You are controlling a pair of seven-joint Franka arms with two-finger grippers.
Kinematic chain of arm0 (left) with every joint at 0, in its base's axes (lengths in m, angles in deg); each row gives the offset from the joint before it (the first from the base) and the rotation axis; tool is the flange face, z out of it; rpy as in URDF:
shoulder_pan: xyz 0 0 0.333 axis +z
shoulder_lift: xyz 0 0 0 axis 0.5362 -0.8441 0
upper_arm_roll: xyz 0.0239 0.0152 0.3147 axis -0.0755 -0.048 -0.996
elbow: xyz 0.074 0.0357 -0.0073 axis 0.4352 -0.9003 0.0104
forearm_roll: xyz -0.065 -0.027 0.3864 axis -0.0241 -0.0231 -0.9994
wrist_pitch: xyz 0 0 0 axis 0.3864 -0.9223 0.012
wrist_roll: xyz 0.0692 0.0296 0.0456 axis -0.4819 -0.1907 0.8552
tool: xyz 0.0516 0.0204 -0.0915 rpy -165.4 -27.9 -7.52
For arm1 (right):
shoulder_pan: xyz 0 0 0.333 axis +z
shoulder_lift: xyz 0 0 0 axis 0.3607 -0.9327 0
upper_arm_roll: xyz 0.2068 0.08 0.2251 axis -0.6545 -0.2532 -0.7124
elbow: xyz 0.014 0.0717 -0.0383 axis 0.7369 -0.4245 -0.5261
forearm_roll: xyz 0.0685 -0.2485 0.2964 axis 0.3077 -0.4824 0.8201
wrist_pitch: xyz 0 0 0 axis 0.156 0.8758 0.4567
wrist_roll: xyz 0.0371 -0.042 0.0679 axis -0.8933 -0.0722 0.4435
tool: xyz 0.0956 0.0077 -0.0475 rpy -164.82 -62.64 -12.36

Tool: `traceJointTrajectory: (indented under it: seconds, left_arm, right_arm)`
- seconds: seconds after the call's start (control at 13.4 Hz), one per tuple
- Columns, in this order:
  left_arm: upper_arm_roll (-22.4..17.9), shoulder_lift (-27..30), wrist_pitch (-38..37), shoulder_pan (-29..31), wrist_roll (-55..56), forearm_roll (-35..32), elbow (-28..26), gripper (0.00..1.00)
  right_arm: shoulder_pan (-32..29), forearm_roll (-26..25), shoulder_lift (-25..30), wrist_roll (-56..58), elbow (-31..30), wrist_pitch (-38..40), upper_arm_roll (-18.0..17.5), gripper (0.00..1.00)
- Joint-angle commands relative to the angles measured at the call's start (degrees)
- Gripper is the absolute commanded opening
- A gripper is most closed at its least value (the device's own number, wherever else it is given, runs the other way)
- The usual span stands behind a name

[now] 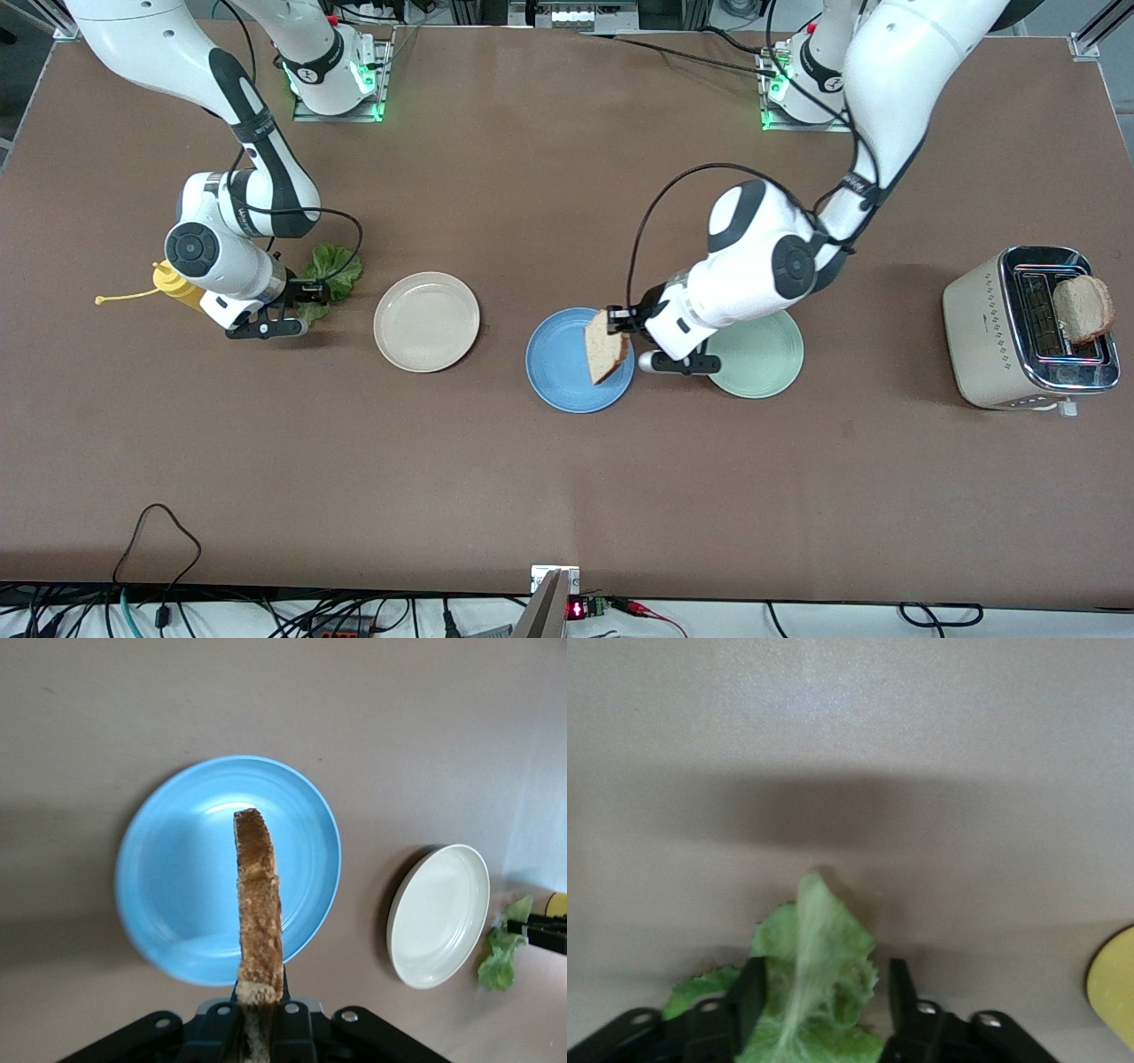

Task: Make sandwich in blue plate with both arms
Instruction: 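Lay the bread slice on the blue plate with the left gripper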

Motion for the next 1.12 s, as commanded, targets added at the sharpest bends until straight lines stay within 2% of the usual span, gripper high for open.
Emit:
traceJointTrajectory:
  seconds: [0.0,0.22,0.52,0.6,0.67,0.74,0.82,1.04]
  left_arm:
    - [-0.10,-4.96,5.54,-2.90,0.94,2.22,3.40,0.01]
    - [-0.18,-7.96,6.80,-5.36,0.94,5.38,5.43,0.01]
    - [-0.18,-8.58,6.71,-5.98,0.86,7.50,5.52,0.01]
    - [-0.27,-8.67,6.71,-5.98,0.42,7.41,5.52,0.09]
    - [-0.53,-9.19,6.71,-5.81,-0.11,7.15,5.61,0.35]
    - [-0.62,-9.37,6.71,-5.46,-0.20,7.15,5.69,0.75]
    - [-0.80,-9.37,6.71,-5.20,-0.29,6.63,5.70,1.00]
    - [-3.60,-9.55,6.71,-4.40,-1.07,6.62,5.61,1.00]
  right_arm:
    - [0.17,0.05,-0.17,0.13,0.46,0.13,-0.03,0.16]
    - [0.17,0.05,0.01,0.48,0.90,0.13,-0.03,0.06]
    - [0.17,0.05,0.18,0.22,3.35,4.07,-0.03,0.05]
    - [0.17,0.05,0.19,0.04,3.97,5.30,-0.03,0.05]
    - [0.17,0.14,0.36,-0.22,4.50,6.01,0.05,0.05]
    - [0.26,0.31,0.45,-0.22,4.85,6.63,-0.03,0.05]
    - [0.17,0.31,0.45,-0.22,5.29,7.15,-0.03,0.05]
    - [0.34,0.84,0.45,-0.57,6.35,9.35,-0.03,0.05]
